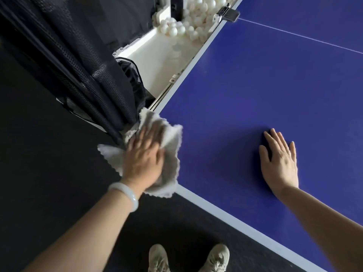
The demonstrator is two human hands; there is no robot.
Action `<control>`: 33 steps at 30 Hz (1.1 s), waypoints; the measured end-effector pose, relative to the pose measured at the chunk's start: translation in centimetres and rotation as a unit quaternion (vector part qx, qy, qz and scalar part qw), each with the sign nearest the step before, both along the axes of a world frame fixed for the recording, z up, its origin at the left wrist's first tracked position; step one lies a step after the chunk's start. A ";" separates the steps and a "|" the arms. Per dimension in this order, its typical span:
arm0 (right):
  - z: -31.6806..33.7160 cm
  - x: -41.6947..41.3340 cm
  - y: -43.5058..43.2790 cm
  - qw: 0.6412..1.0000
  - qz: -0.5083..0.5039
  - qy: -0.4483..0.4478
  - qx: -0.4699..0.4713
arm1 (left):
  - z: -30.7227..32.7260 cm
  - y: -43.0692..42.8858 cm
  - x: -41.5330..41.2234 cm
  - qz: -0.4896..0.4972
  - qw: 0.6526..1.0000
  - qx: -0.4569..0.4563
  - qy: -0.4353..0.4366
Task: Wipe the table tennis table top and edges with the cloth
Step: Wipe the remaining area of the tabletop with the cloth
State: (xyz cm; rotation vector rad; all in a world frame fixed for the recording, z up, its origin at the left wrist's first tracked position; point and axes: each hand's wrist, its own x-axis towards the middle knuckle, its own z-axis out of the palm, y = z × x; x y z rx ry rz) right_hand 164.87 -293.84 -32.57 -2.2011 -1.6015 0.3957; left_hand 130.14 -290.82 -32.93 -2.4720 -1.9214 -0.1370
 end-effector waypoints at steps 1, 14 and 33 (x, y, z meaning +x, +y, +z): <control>0.0 0.0 0.1 1.000 0.001 -0.003 0.001 | 0.1 0.2 -1.0 0.009 1.000 -0.005 -0.005; -0.2 -0.1 -0.1 0.999 0.014 -0.052 -0.003 | -0.6 -1.0 3.2 -0.094 0.995 -0.024 0.018; -0.1 -0.3 0.1 0.999 0.015 -0.043 -0.003 | -0.5 0.5 3.2 0.004 1.000 -0.015 0.007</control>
